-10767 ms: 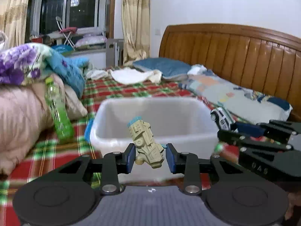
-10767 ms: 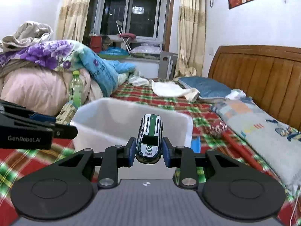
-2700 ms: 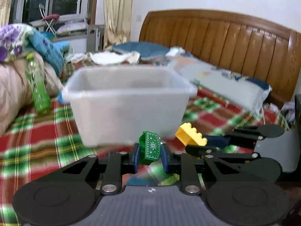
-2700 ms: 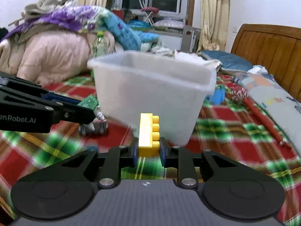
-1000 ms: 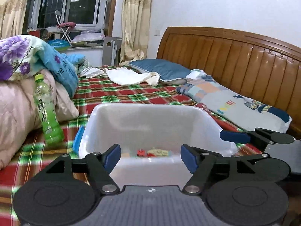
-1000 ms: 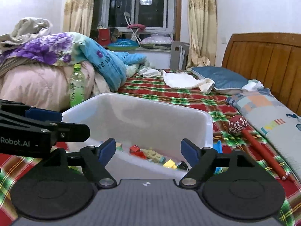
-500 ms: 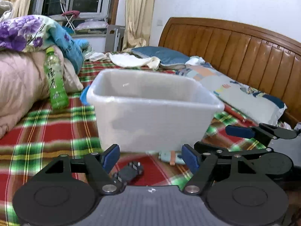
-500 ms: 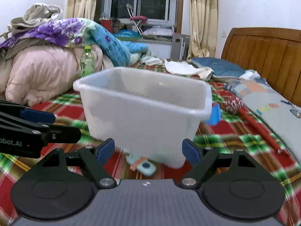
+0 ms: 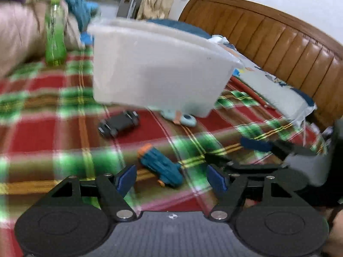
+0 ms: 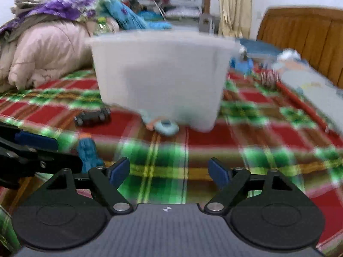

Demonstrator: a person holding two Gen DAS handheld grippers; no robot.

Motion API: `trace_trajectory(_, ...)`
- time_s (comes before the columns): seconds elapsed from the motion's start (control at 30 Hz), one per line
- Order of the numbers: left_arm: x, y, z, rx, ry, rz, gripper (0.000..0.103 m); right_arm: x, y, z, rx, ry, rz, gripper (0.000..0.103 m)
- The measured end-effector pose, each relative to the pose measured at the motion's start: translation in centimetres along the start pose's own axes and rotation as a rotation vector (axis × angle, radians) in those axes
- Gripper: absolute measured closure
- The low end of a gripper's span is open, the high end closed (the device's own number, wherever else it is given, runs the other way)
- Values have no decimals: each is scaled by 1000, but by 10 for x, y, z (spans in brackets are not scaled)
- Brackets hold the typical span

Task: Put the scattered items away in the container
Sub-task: 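Grasp the blue toy gun with the left tool while the right tool grasps a pale blue toy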

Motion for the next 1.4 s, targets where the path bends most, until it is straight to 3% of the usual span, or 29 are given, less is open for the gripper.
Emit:
trace_trajectory(0.07,1,2,7,8,7,-34,27,-11,3,7,-29,-48,7,0)
trace_trajectory(0.23,2,5,24,77,13,-73,29,-19,-3,5,-57,-45,-20,0)
trace_trajectory(0.4,-4,5,34,109,-11,-48,33,-32,6,-2,55,14,-7,0)
trace_trajectory(0.47,-5,7,32,133,-14,-6,44,-34,1,-3,51,12,-43,0)
trace_trajectory(0.53,-4,6,29,149,-11,40,62,-28,-7,-3,31,-6,-93,0)
trace_trajectory(0.57,-4,3,28,147,-12,61,65,-23,-11,-3,21,-11,-129,0)
trace_trajectory(0.67,-3,-8,23,128,-22,87,66,-11,-20,-7,35,49,-193,10)
trace_trajectory(0.77,4,-20,19,81,-24,71,65,10,-21,8,70,43,-188,15)
trace_trajectory(0.87,16,-27,14,106,-10,111,65,26,-23,32,52,55,-229,16)
trace_trajectory(0.9,19,-29,14,107,-9,117,65,32,-23,42,53,50,-238,16)
trace_trajectory(1.0,23,-33,14,103,-16,133,65,41,-20,71,60,2,-245,35)
trace_trajectory(1.1,23,-34,16,100,-20,140,65,43,-9,88,102,-34,-157,38)
trace_trajectory(1.13,23,-34,17,99,-20,144,65,42,-7,90,110,-42,-132,38)
trace_trajectory(1.2,24,-35,19,101,-22,144,65,41,-5,87,118,-51,-114,51)
trace_trajectory(1.4,26,-31,17,85,-7,147,65,30,-21,56,86,-11,-195,51)
Point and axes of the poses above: each gripper's, at about its wrist camera, not at the fingertips, and z roughly the way its jaws point, y to its right, x to its top, the point moved 1 cm from there along z, roughly the way its jaws point, and after that the axes turned 5 degrees about y, right-handed, at the moved point
